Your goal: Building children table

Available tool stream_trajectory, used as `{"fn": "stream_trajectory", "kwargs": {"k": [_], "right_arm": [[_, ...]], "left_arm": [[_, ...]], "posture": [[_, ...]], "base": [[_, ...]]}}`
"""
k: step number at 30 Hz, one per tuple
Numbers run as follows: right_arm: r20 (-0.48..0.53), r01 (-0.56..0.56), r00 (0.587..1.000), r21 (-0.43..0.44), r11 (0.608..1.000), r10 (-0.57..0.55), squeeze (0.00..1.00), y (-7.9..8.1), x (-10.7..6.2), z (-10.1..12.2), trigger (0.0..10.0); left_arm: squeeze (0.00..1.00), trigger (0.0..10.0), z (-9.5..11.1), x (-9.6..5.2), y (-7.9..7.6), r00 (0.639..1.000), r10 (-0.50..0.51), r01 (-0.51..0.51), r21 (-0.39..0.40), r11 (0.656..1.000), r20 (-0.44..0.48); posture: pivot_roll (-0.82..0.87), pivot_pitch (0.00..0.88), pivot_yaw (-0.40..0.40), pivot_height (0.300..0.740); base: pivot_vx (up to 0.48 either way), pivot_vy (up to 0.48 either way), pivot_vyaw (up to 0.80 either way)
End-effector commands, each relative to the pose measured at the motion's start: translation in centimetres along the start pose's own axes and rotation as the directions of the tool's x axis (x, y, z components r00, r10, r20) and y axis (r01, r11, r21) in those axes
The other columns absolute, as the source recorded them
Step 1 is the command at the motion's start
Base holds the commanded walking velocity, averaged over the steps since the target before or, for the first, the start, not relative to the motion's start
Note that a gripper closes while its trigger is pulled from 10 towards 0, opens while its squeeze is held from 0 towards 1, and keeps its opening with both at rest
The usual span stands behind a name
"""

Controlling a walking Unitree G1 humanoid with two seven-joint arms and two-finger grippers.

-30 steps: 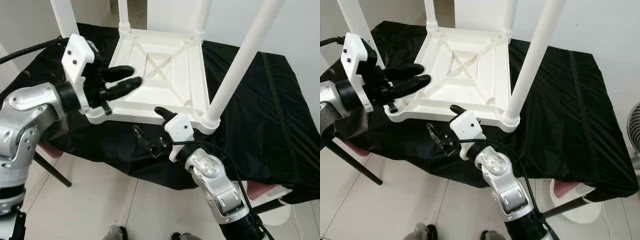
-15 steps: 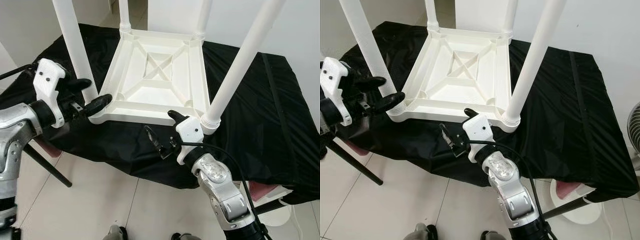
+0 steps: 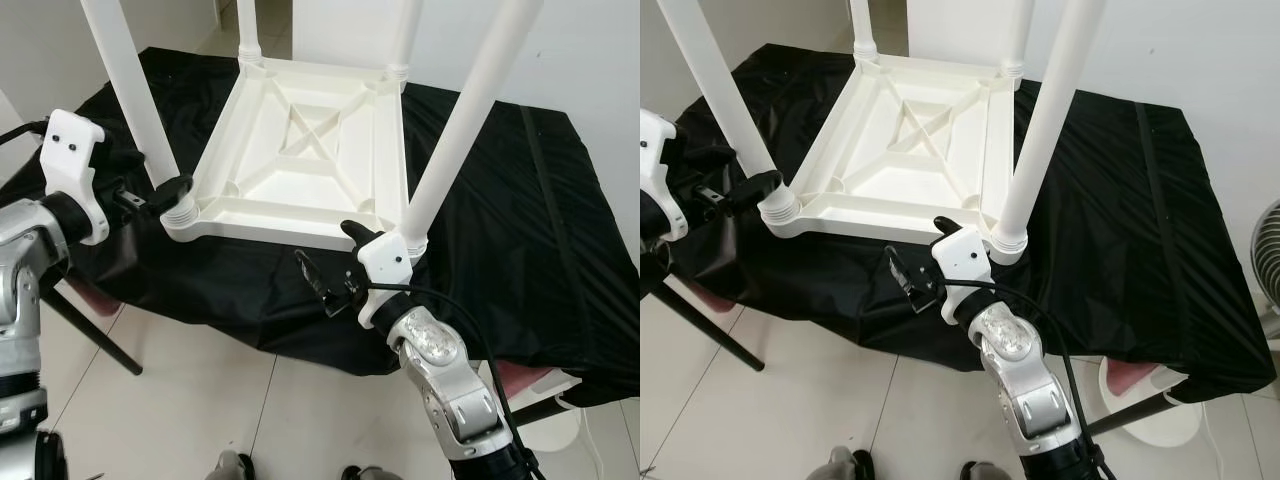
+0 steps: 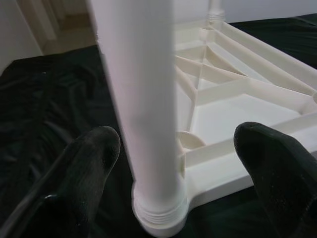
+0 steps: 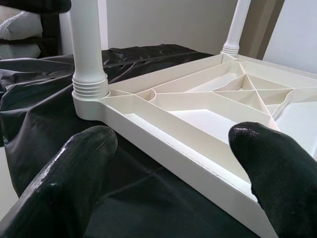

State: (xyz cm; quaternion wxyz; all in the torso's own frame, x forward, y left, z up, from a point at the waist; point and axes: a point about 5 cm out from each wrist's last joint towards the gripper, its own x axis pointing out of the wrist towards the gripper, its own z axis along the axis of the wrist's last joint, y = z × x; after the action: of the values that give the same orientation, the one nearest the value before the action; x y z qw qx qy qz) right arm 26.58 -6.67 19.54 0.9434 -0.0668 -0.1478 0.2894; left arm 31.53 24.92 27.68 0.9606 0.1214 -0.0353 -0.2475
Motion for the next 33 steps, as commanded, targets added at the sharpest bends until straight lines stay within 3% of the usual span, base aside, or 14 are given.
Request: {"fn": "stream_trajectory", "kwargs": {"k": [1, 3, 4, 10, 19, 21, 26, 27, 28, 29, 30, 33], "right_arm": [[0.001, -0.005, 1.000, 0.004, 1.000, 0.005, 0.00, 0.0, 0.0, -0.1, 10.0], [0.002, -0.007, 1.000, 0.003, 1.000, 0.007, 0.00, 0.0, 0.0, 0.0, 10.0], [0.002, -0.005, 1.000, 0.001, 1.000, 0.005, 0.00, -0.1, 0.0, 0.0, 10.0], [0.003, -0.002, 1.000, 0.001, 1.000, 0.002, 0.00, -0.1, 0.0, -0.1, 10.0], [0.016, -0.030, 0.999, 0.002, 1.000, 0.030, 0.00, 0.3, 0.6, 0.2, 10.0], [0.016, -0.030, 0.999, 0.002, 1.000, 0.030, 0.00, 0.3, 0.6, 0.2, 10.0], [0.013, -0.030, 0.999, 0.000, 1.000, 0.030, 0.00, 0.3, 0.6, 0.1, 10.0], [0.012, -0.030, 0.999, 0.001, 1.000, 0.030, 0.00, 0.4, 0.6, 0.1, 10.0], [0.011, -0.031, 0.999, 0.002, 1.000, 0.031, 0.00, 0.4, 0.5, 0.0, 10.0], [0.011, -0.031, 0.999, 0.002, 1.000, 0.031, 0.00, 0.4, 0.5, 0.0, 10.0], [0.004, -0.034, 0.999, 0.004, 0.999, 0.034, 0.00, 0.5, 0.5, -0.1, 10.0], [-0.001, -0.037, 0.999, 0.004, 0.999, 0.037, 0.00, 0.6, 0.4, -0.2, 10.0]], "left_arm": [[0.00, 10.0, -0.1, -0.9, 3.0, 0.839, 0.544, -0.544, -0.010, 0.839, -0.013], [0.00, 10.0, 0.1, -0.9, 3.1, 0.846, 0.533, -0.533, -0.010, 0.846, -0.007], [0.00, 10.0, 0.4, -1.1, 2.9, 0.872, 0.490, -0.490, -0.031, 0.871, 0.002], [0.00, 10.0, 0.5, -1.1, 3.7, 0.856, 0.516, -0.516, -0.007, 0.857, 0.019], [0.00, 10.0, 1.9, 3.3, 4.0, 0.900, 0.428, -0.427, -0.033, 0.904, 0.088], [0.00, 10.0, 1.9, 3.3, 4.0, 0.900, 0.428, -0.427, -0.033, 0.904, 0.088], [0.00, 10.0, 2.1, 5.0, 3.8, 0.914, 0.398, -0.396, -0.036, 0.917, 0.083], [0.00, 7.5, 2.1, 5.2, 3.7, 0.916, 0.393, -0.391, -0.042, 0.920, 0.079], [0.00, 2.2, 1.9, 5.3, 3.6, 0.917, 0.392, -0.389, -0.045, 0.920, 0.075], [0.00, 2.2, 1.9, 5.3, 3.6, 0.917, 0.392, -0.389, -0.045, 0.920, 0.075], [0.00, 0.0, 1.8, 5.2, 3.3, 0.925, 0.372, -0.370, -0.049, 0.928, 0.077], [0.00, 0.0, 1.8, 5.1, 3.1, 0.932, 0.353, -0.349, -0.055, 0.935, 0.079]], "posture": [[-0.05, 0.145, 0.017, 0.740], [-0.05, 0.145, 0.017, 0.740], [-0.05, 0.144, 0.026, 0.740], [-0.04, 0.144, 0.016, 0.740], [-0.05, 0.144, 0.009, 0.740], [-0.05, 0.144, 0.009, 0.740], [-0.06, 0.140, 0.016, 0.740], [-0.06, 0.139, 0.019, 0.740], [-0.06, 0.139, 0.020, 0.740], [-0.06, 0.139, 0.020, 0.740], [-0.05, 0.138, 0.020, 0.740], [-0.05, 0.138, 0.020, 0.740]], "base": [[0.000, 0.000, 0.00], [0.000, 0.000, 0.00], [0.000, 0.000, 0.00], [0.000, 0.000, 0.00], [0.000, 0.000, 0.00], [0.000, 0.000, 0.00], [0.000, 0.000, 0.00], [0.000, 0.000, 0.00], [0.000, 0.000, 0.00], [0.000, 0.000, 0.00], [0.000, 0.000, 0.00], [0.000, 0.000, 0.00]]}}
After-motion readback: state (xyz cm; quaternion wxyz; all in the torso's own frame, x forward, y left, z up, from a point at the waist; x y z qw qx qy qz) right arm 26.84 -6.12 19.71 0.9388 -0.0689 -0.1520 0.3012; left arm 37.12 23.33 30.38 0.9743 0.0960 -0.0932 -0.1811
